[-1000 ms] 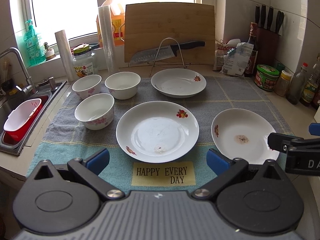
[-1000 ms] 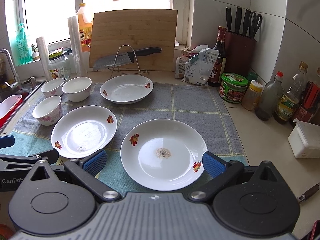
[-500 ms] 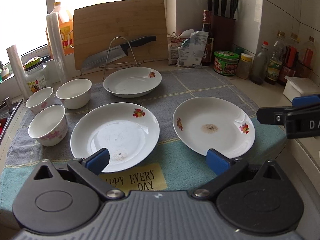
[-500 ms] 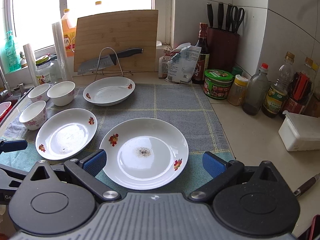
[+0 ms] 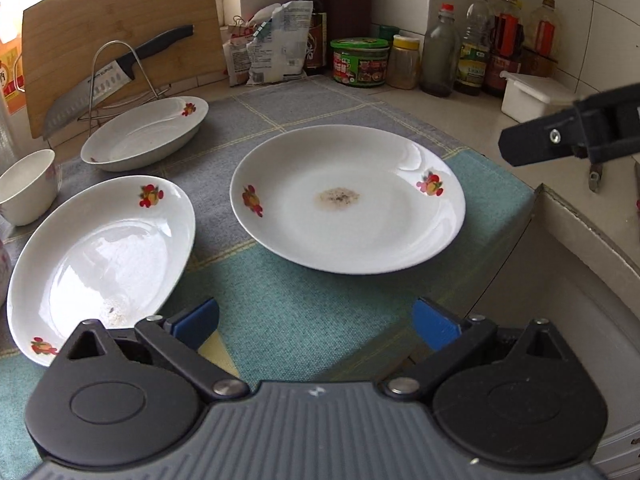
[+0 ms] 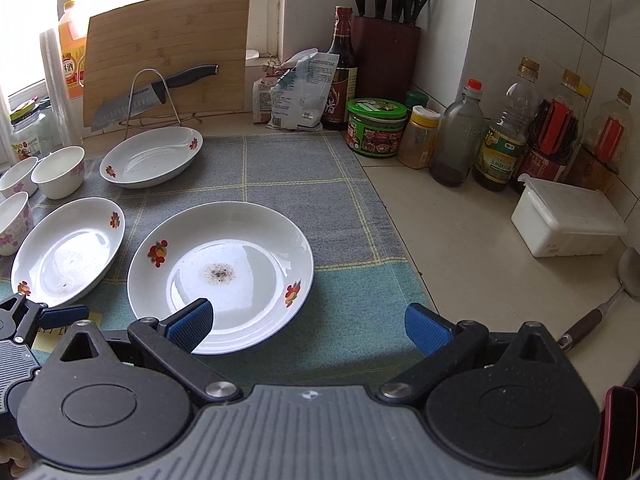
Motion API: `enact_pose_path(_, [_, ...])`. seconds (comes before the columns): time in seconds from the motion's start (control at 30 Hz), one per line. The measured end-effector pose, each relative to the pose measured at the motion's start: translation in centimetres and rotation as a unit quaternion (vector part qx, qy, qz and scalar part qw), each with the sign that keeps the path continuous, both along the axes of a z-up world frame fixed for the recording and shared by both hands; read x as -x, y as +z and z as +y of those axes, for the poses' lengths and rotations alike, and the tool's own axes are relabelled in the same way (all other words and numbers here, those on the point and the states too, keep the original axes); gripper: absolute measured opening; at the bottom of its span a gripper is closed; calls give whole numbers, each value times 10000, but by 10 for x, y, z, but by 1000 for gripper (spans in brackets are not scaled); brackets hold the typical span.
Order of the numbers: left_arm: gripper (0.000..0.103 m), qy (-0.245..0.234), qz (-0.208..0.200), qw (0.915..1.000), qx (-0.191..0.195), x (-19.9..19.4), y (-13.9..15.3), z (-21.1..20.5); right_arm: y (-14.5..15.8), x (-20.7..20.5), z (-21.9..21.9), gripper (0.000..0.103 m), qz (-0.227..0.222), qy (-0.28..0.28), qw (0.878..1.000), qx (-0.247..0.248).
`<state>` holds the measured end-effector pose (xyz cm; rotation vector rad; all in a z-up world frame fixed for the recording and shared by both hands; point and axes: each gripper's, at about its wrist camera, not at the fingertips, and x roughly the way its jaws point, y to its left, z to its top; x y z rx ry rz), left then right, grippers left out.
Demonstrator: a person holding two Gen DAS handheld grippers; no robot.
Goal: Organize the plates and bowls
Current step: 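Move the right tool toward the rim of the stained white plate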
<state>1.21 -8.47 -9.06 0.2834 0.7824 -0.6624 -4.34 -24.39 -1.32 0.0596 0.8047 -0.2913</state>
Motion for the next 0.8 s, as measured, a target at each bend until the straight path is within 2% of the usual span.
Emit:
enact_pose_path(0.27, [102, -364, 46, 9993, -61, -17, -18, -15, -3, -1, -4, 103, 136, -435, 9989, 53])
enact_pose_path(0.47, [102, -525, -67, 9986, 16, -27, -21, -21, -3, -5, 0, 103, 214, -595, 9979, 113])
enact_pose_path(0.63, [103, -603, -165, 9980, 114, -31, -23, -24, -3, -12, 3, 103, 259, -482, 9984, 170])
enact_pose_path(0.8, [103, -710, -356, 9965, 245, -29, -27, -23, -11, -30, -2, 103, 291, -55, 9995, 100])
